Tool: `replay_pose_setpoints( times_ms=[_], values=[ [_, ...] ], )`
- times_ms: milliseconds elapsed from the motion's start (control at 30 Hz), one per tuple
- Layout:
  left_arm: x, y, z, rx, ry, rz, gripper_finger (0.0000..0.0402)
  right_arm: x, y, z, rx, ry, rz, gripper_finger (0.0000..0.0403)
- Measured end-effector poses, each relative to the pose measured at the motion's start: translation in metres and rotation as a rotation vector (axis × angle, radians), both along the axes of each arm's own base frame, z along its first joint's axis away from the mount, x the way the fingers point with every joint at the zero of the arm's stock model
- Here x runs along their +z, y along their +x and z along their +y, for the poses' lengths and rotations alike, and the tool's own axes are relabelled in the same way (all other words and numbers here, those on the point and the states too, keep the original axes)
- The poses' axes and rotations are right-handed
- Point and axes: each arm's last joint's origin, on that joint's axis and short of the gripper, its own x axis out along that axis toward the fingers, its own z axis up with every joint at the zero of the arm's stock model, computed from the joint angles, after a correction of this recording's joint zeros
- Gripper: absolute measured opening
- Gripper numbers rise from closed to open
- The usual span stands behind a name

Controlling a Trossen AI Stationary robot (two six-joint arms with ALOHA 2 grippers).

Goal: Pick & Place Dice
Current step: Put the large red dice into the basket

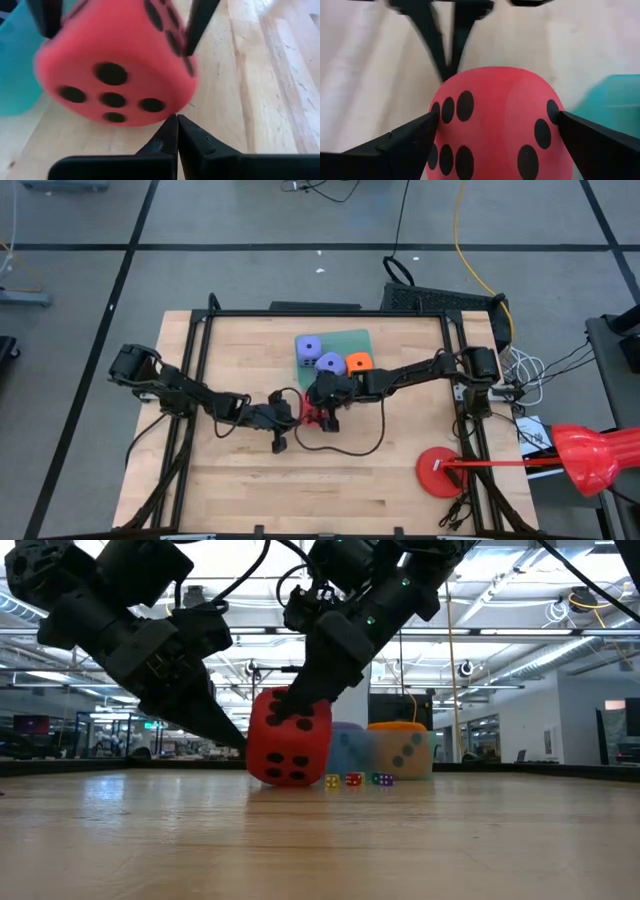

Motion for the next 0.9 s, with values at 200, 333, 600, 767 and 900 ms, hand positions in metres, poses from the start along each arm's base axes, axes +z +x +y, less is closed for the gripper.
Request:
replay_pose_setpoints(
  times_ms=[200, 333, 600, 767, 900],
  values=[
    [0.001, 0.000, 0.001, 0.001, 0.010, -0.005, 0.0018, -0.001, -0.002, 0.008, 0.046, 0.199, 0.034, 0.0400],
    [0.001, 0.000, 0.000, 0.000, 0.004, -0.005, 0.0011, -0.001, -0.002, 0.013, 0.062, 0.221, 0.037, 0.0400],
    [0.003, 0.002, -0.003, -0.021, -0.024, -0.036, 0.0019, 0.021, -0.007, 0.018, 0.102, 0.173, -0.042, 0.0400],
    [0.007, 0.004, -0.004, -0.054, -0.047, -0.080, 0.0014, 0.044, -0.013, 0.016, 0.104, 0.167, -0.104, 0.0400],
    [0.007, 0.004, -0.004, -0.062, -0.043, -0.083, 0.0004, 0.049, -0.017, 0.015, 0.108, 0.149, -0.092, 0.0400]
  ],
)
